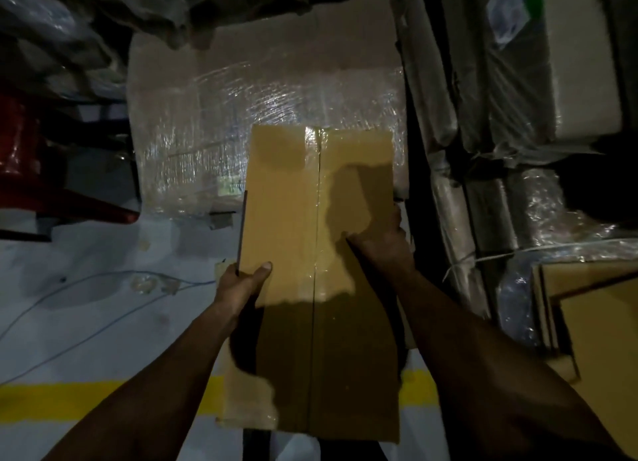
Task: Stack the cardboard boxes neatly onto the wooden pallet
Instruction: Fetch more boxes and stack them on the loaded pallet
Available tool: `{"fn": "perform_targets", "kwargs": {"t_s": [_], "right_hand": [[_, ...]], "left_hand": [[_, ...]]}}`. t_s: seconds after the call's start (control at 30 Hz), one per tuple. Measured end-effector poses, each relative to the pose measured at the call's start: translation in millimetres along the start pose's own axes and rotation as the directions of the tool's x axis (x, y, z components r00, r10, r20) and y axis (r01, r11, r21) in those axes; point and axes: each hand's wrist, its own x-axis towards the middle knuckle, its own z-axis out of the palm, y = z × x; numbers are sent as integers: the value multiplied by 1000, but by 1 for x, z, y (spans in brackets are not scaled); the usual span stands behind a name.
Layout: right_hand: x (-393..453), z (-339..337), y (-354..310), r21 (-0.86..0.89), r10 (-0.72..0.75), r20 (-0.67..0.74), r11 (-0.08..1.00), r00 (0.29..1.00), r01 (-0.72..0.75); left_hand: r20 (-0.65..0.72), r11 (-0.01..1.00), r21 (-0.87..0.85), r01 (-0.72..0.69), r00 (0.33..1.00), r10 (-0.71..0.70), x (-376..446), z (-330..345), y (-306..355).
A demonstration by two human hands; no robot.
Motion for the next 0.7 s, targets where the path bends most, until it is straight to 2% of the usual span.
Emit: {"fn": "perform_targets", "kwargs": {"t_s": [0.3,0.47,0.57,0.7], "right_hand": [[-5,10,5,2,29,-117,1000,993,-29],[-34,-3,-1,68,47,-141,997,989,-38],[-60,-22,-12,52,30,-152,998,988,-22],[-109,-49,-26,93,12,-196,996,980,6]], "left_hand": [[-36,994,-107,-30,999,26,33,1,-29],[-69,994,-92,-55,996,49,-20,-1,-4],[-74,989,-120,-85,994,76,-45,-13,7],[-77,976,-54,-210,976,206,-88,-34,25]]}}
